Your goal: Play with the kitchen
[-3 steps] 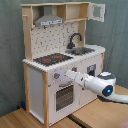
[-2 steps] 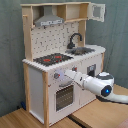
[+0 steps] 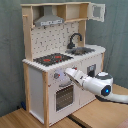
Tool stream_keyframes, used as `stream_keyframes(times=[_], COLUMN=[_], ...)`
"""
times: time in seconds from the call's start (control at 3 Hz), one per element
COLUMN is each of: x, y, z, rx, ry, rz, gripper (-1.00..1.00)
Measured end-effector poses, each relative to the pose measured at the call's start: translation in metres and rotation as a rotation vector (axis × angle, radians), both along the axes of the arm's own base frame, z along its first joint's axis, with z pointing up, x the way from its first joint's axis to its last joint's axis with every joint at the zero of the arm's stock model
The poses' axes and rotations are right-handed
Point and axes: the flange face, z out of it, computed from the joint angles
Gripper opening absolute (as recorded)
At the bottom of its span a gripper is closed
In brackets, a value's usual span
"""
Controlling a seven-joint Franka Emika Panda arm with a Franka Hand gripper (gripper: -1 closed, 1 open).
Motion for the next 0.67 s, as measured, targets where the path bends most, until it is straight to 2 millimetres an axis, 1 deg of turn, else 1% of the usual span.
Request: stream_keyframes(times=[0.33,0.67], x=[0.002,0.009], y=[0.007,0.026], z=[0.001,0.002], rx=[0.088,0.133], ry=[-0.001,0.001], rz=[0.04,0.101], gripper=[1.0,1.0])
